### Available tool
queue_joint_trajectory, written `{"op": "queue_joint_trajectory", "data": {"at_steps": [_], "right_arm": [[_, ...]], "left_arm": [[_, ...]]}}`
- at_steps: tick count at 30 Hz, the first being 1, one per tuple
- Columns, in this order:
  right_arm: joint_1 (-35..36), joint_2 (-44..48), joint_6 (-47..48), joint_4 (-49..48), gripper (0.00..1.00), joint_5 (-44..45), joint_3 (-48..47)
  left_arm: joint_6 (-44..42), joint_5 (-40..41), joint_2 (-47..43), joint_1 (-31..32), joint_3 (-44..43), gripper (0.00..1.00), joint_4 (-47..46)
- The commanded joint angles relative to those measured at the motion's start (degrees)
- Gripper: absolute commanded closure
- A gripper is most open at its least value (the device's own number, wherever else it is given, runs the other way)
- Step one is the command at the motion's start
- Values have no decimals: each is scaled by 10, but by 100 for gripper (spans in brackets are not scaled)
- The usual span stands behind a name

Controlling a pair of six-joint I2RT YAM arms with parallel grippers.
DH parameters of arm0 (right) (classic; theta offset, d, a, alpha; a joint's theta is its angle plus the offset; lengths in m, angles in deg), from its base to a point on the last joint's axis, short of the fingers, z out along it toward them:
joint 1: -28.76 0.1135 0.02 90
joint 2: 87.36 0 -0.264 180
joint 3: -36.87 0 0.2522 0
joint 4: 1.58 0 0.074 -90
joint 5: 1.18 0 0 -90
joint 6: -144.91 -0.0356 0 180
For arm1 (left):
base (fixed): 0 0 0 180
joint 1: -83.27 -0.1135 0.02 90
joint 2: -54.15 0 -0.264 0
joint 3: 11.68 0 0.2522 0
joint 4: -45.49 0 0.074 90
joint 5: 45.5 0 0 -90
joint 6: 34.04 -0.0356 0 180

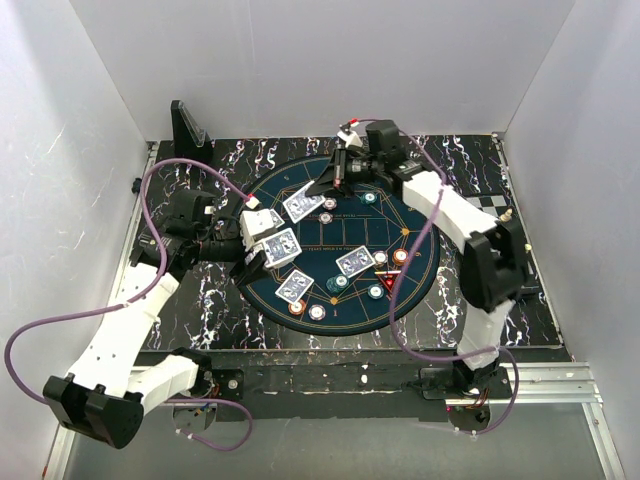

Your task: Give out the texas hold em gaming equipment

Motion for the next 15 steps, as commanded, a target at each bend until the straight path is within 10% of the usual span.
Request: {"op": "queue_joint_trajectory", "data": {"at_steps": [1, 15], "right_arm": [[-1, -139, 4, -6, 99, 12, -99], [43, -485, -68, 37, 99, 70, -474]], "left_arm": [[3, -16, -25, 2, -8, 97, 5], [11, -20, -30, 1, -22, 97, 19]]}}
